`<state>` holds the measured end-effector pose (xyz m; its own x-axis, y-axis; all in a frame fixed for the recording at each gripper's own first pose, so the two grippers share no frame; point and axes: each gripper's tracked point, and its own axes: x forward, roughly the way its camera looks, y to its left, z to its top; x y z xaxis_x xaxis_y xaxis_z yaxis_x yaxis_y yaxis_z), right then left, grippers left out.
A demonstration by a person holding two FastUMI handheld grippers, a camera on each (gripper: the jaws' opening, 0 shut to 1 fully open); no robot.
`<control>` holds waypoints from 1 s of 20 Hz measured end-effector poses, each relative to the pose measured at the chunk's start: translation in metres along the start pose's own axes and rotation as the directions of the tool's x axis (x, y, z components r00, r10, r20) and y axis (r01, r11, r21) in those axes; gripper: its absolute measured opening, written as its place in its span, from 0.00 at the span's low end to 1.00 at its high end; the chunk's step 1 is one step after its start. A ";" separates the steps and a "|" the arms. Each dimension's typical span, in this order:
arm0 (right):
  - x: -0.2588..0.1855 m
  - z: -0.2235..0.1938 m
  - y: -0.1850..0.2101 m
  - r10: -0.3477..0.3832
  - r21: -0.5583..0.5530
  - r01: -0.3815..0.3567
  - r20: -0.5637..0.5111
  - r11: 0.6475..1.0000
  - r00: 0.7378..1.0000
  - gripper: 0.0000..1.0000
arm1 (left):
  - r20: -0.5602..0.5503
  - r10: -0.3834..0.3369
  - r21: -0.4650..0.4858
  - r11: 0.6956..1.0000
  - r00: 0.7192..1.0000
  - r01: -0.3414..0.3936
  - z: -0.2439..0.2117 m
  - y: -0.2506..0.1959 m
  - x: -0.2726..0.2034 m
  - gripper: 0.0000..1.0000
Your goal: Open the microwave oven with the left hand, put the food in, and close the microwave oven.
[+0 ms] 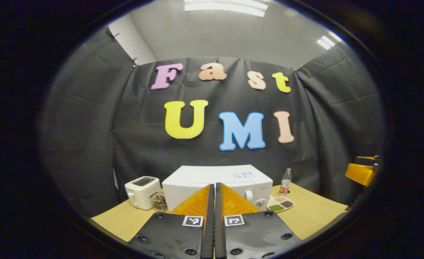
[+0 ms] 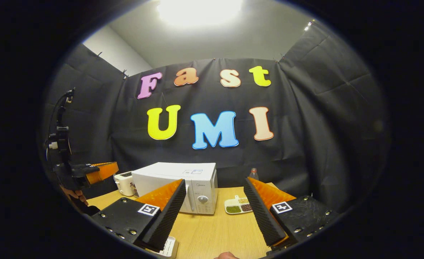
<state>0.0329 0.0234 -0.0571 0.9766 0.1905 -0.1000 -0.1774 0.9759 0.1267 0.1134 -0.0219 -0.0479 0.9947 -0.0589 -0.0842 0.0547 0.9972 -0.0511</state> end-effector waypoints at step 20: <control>-0.047 0.010 0.062 -0.024 -0.007 0.025 0.029 1.000 0.999 0.98 | 0.004 0.075 -0.009 0.997 0.997 -0.075 0.000 0.074 -0.118 0.96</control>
<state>-0.0228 0.0735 -0.0351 0.9838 0.1634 -0.0741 -0.1541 0.9811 0.1172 -0.0004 0.0592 -0.0420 0.9963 0.0162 -0.0842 -0.0208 0.9983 -0.0539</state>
